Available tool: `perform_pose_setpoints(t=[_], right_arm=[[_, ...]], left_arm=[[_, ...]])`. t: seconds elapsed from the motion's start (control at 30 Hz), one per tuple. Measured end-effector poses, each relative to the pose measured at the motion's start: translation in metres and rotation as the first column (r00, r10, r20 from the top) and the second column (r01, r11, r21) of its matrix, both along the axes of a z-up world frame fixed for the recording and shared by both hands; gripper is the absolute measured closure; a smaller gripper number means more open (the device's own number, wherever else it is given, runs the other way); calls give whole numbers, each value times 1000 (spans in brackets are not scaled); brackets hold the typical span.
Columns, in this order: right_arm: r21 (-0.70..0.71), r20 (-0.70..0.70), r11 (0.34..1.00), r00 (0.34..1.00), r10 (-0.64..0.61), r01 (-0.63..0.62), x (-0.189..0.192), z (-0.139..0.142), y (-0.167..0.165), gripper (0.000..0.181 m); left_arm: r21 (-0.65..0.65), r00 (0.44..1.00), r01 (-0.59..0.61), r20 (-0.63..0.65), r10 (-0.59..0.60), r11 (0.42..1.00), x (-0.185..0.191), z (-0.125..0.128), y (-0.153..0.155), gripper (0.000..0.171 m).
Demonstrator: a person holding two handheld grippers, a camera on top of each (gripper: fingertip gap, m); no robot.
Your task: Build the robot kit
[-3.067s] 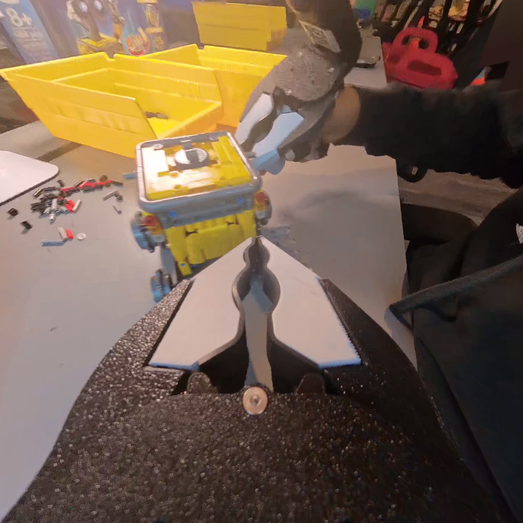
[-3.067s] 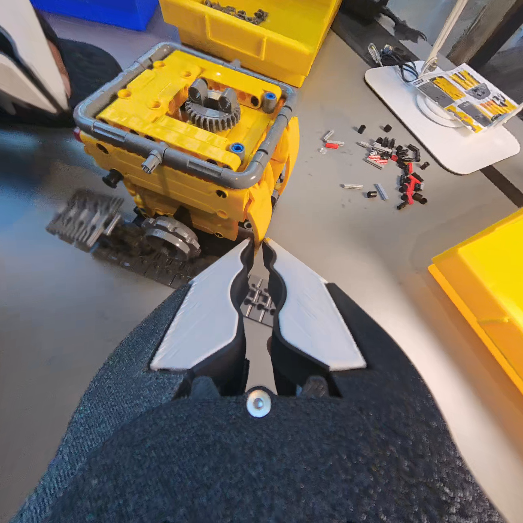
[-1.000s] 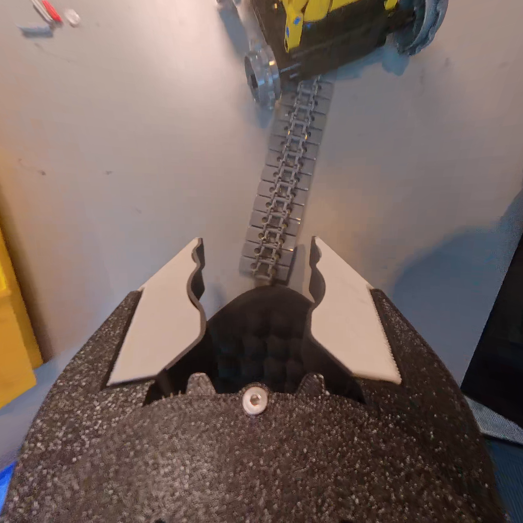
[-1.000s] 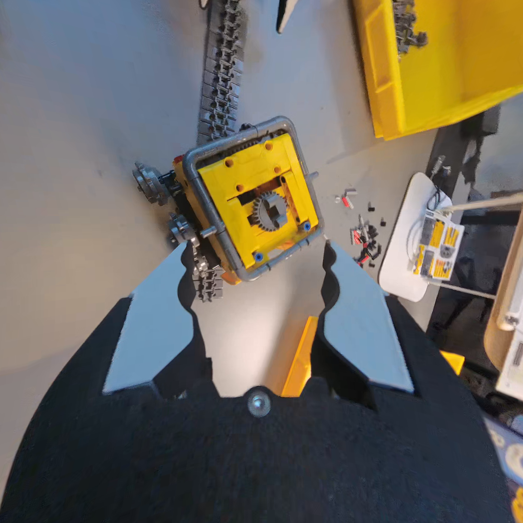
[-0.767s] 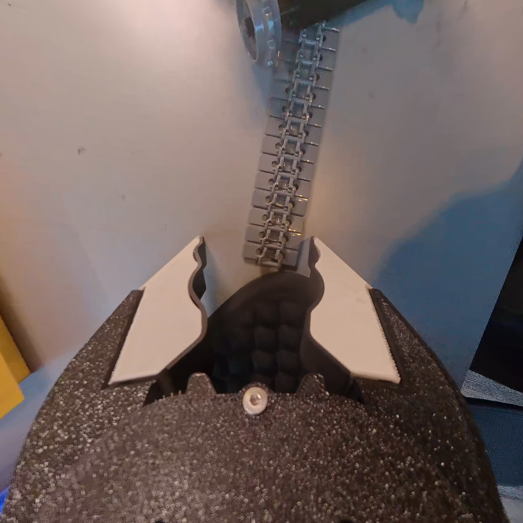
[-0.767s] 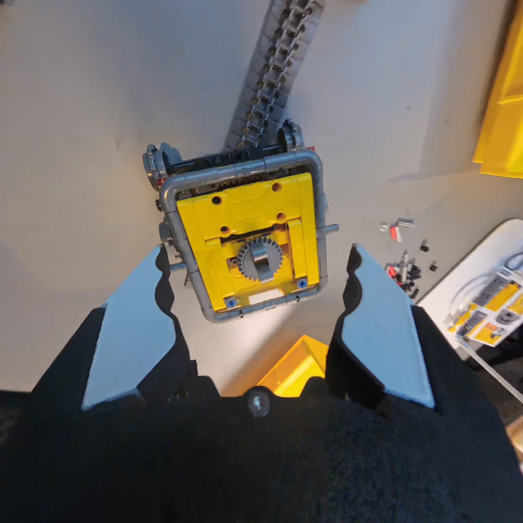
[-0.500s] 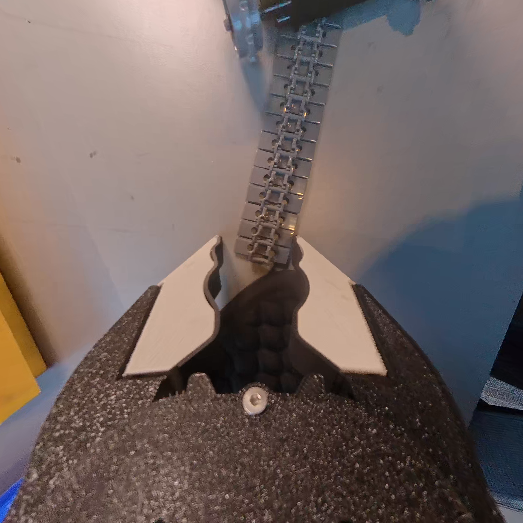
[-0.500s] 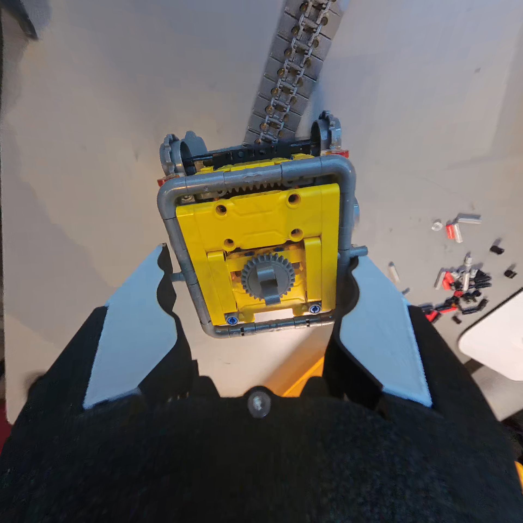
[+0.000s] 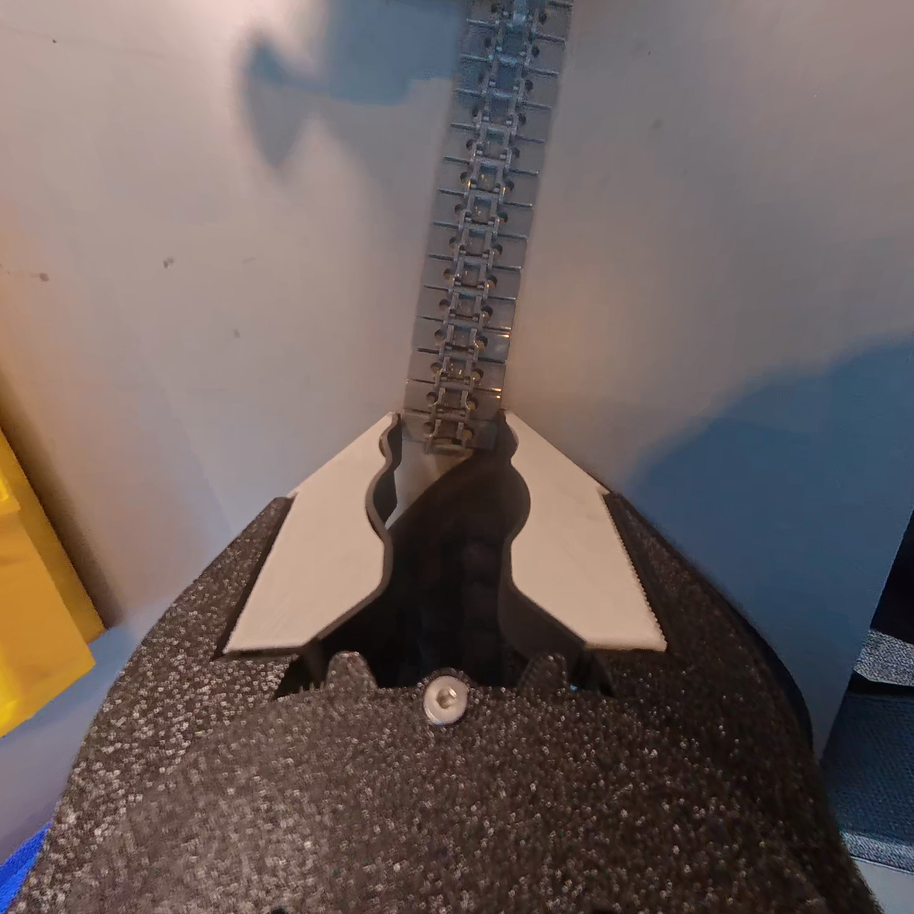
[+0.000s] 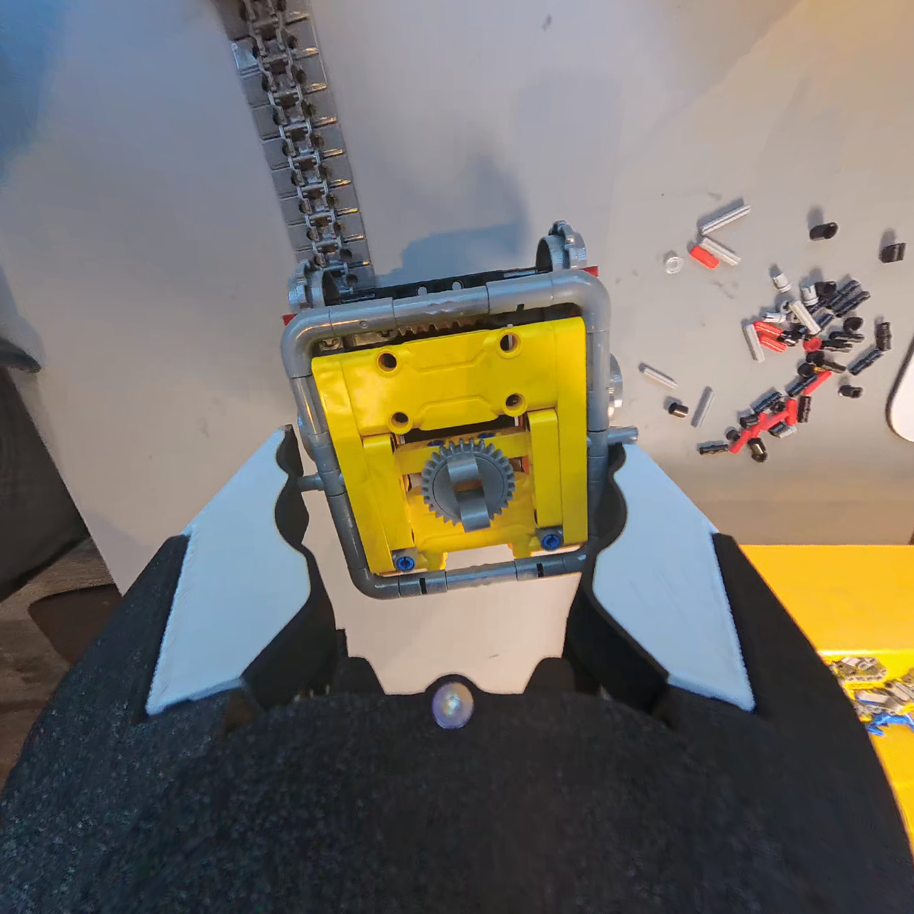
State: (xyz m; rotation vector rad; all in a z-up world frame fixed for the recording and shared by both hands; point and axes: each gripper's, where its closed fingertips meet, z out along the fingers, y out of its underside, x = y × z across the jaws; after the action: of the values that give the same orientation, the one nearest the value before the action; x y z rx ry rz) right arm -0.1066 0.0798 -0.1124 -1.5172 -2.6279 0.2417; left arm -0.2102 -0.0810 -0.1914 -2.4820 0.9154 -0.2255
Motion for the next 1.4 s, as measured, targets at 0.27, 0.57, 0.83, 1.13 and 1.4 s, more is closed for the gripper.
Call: perform_pose_setpoints(t=[0.27, 0.57, 0.83, 1.13, 1.4], right_arm=[[28, -36, 999, 999, -20, 21, -2, -12, -1, 62], [-7, -65, 1000, 998, -8, 7, -10, -7, 9, 62], [-14, -79, 999, 996, 40, -41, -9, -6, 14, 62], [-9, -72, 998, 996, 61, -62, -1, -8, 23, 62], [-26, -48, 998, 998, 50, -52, 2, -11, 27, 61]], left_arm=[[-22, 1000, 26, 3, -26, 999, -5, 8, 1, 147], [-95, 999, 16, 40, -13, 995, -7, 10, -5, 119], [-168, 998, 28, 54, -19, 985, -3, 2, -11, 126], [-157, 999, 22, -29, -27, 987, -18, -2, 0, 163], [-153, 1000, 30, 3, -30, 988, -15, 5, 0, 143]])
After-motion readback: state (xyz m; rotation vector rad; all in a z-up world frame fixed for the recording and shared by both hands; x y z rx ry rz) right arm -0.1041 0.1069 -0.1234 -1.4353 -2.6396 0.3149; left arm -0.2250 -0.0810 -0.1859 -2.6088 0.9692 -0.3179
